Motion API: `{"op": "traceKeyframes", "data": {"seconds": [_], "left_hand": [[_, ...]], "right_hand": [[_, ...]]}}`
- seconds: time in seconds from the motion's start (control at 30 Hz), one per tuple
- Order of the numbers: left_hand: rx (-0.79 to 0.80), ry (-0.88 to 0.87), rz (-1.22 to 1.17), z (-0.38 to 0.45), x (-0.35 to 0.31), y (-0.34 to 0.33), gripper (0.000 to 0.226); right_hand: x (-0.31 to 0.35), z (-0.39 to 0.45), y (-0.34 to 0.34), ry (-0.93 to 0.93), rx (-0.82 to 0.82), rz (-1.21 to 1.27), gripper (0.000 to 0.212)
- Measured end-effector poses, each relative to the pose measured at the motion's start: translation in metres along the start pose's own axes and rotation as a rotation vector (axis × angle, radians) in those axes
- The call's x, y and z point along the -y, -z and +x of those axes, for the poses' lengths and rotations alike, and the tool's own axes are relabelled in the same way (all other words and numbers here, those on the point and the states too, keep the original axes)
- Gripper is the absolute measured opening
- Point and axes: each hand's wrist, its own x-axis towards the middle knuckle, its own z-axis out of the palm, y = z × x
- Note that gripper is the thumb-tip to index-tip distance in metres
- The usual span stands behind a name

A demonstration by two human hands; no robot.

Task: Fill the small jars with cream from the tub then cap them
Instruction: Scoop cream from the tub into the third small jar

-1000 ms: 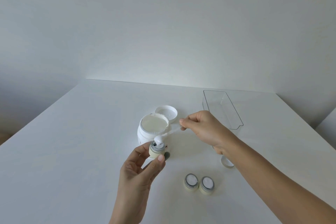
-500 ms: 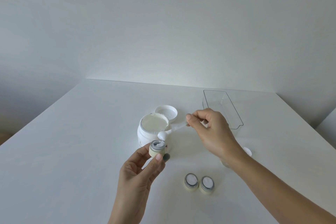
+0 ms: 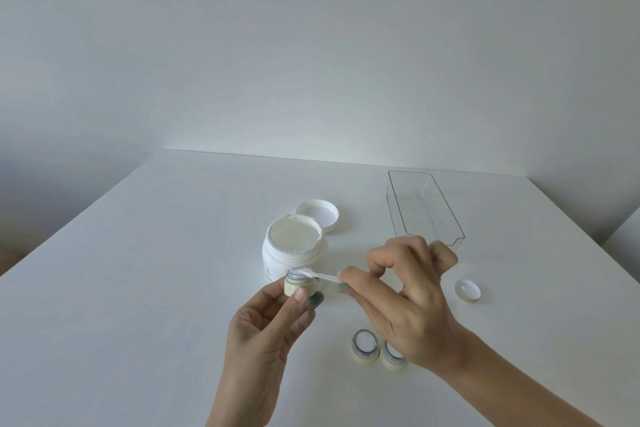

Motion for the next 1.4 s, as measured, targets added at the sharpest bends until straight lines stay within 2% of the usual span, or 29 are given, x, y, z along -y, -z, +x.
{"op": "traceKeyframes", "data": {"seconds": [0.07,0.13,0.2,0.27,0.3,0.43,0.5,0.63,0.8,1.23,1.4], "left_hand": [[-0.001,0.0,0.006,0.0,0.0,0.0,0.03],[-0.003,0.002,0.007,0.0,0.0,0.0,0.031],[-0.008,0.002,0.009,0.0,0.0,0.001,0.031],[-0.013,-0.003,0.011,0.0,0.001,0.002,0.031],[-0.013,-0.006,0.01,0.0,0.001,0.003,0.029],[-0.009,-0.011,0.009,0.0,0.001,0.006,0.03],[-0.012,-0.007,0.005,0.001,0.002,0.008,0.032],[-0.014,0.018,0.003,0.0,0.003,0.01,0.032],[-0.01,0.049,-0.008,-0.002,0.002,0.009,0.029],[-0.019,0.061,-0.021,-0.001,0.0,0.009,0.017],[-0.009,0.061,-0.002,-0.002,0.002,0.01,0.018]], "right_hand": [[-0.002,-0.004,0.002,0.032,0.001,0.008,0.035],[-0.003,-0.004,0.004,0.036,0.006,0.026,0.037],[-0.005,-0.004,0.006,0.022,-0.012,0.045,0.033],[-0.007,-0.002,0.008,-0.021,-0.033,0.077,0.014],[-0.009,-0.001,0.009,-0.057,-0.039,0.098,0.005],[-0.016,0.007,0.007,-0.287,-0.092,0.142,0.01],[-0.019,0.015,0.002,-0.401,-0.066,0.16,0.015],[-0.023,0.035,-0.019,-0.525,0.137,0.151,0.016],[-0.021,0.052,-0.054,-0.506,0.423,0.177,0.01],[-0.018,0.067,-0.09,-0.432,0.813,0.247,0.021],[-0.027,0.07,-0.081,-0.549,0.861,0.282,0.028]]}}
